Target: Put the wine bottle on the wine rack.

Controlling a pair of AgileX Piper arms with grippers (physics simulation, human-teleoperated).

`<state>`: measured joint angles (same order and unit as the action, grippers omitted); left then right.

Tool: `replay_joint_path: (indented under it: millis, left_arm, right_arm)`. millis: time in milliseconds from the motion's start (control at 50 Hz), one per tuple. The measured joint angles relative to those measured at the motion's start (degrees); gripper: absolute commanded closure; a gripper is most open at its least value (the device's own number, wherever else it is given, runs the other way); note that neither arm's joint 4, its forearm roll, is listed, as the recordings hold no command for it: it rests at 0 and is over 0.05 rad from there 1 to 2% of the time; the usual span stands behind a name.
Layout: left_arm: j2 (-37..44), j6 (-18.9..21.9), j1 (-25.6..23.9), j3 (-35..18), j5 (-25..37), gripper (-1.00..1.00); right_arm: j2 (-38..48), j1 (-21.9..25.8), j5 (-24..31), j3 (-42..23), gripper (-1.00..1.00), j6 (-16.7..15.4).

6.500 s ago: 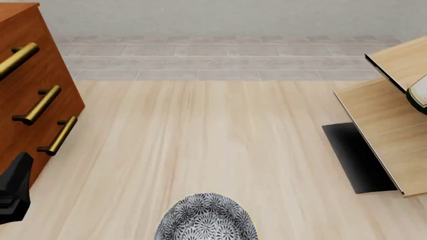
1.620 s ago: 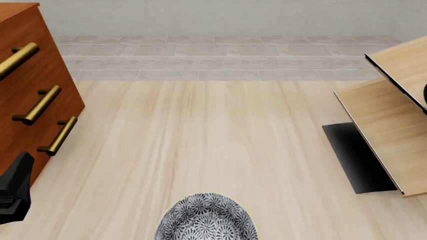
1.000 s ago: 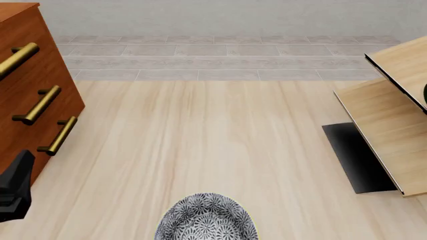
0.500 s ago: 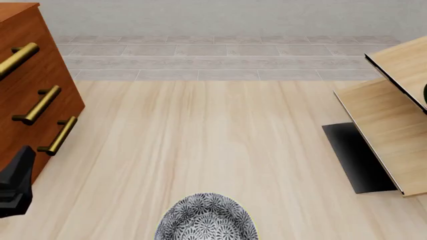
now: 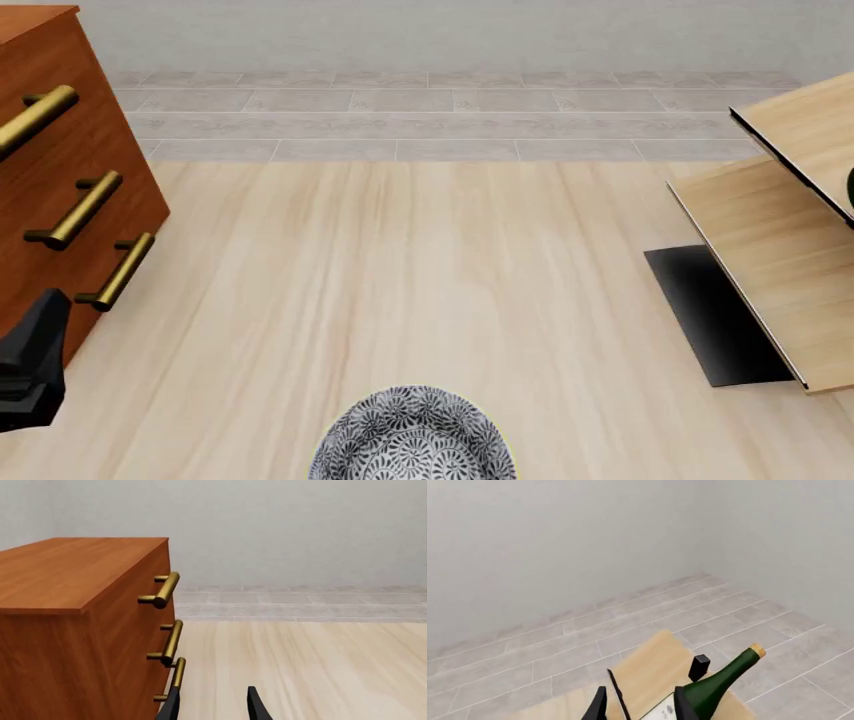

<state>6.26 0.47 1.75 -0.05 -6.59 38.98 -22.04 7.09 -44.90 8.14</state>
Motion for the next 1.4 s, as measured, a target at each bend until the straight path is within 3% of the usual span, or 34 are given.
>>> replay_joint_path:
  millis: [700,1400]
  left_arm:
    - [-5.02,1.73,0.05,-7.14,9.05,-1.0]
    - [-6.14,1.85,-0.64,-14.49,16.21,-1.0]
  right_arm:
    - [-10.38,7.33,7.1,4.42,-1.0,-4.76]
    - [-23.07,8.74,17.16,7.06,-1.0,-5.85]
